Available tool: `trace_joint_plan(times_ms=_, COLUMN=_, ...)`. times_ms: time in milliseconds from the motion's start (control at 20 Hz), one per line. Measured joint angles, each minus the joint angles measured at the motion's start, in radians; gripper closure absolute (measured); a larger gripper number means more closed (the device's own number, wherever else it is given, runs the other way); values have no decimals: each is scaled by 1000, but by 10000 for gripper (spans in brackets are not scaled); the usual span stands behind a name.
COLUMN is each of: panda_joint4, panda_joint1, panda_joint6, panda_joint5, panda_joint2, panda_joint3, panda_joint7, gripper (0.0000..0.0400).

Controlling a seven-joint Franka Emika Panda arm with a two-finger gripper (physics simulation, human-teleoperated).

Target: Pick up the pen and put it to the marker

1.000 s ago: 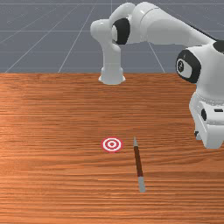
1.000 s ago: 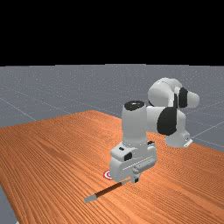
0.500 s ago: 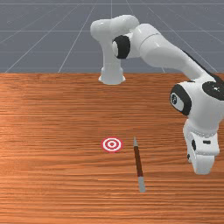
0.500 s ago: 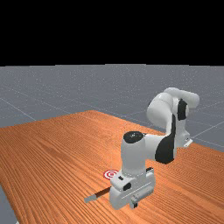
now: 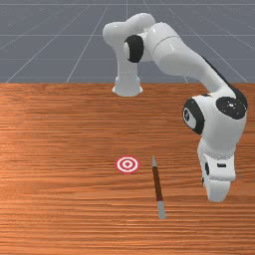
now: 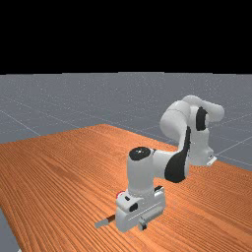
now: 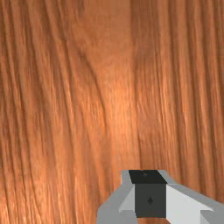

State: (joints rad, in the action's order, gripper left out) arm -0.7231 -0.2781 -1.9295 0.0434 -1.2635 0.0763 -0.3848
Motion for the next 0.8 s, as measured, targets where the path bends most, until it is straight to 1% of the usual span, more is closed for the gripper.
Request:
trace_joint_plan(times_ms=50, panda_joint4=-85, panda_joint1=1, panda_joint6=-62, panda_joint5=-3, panda_joint2=38, panda_joint3=-7, panda_joint7=38, gripper=400)
trace_joint_plan(times_ms=300, panda_joint4=-98, panda_joint1=-15, panda_joint6=-82, panda_joint5=-44, panda_joint2=37, panda_joint3=-38, panda_joint7=281, gripper=400)
trace_joint_plan(times_ms=400, panda_joint4=-88, panda_joint1=-20, panda_joint6=-79, panda_joint5=-48, panda_joint2=32, panda_joint3=-41, panda_joint7=310, gripper=400)
trace_joint_plan(times_ms=550, panda_joint4=-77, panda_joint1=-32, panda_joint6=-79, panda_joint5=-65, panda_joint2=25, panda_joint3=-54, panda_joint7=421, gripper=400)
trace_joint_plan(times_ms=600, panda_joint4=-116, panda_joint1=-39, panda_joint6=-101, panda_joint5=-78, panda_joint2=45, panda_joint3=-66, panda_joint7=486, gripper=400)
trace_joint_plan(times_ms=800, panda_joint4=-383, panda_joint1=-79, panda_joint6=-237, panda_joint5=-137, panda_joint2=184, panda_joint3=-115, panda_joint7=738, gripper=400)
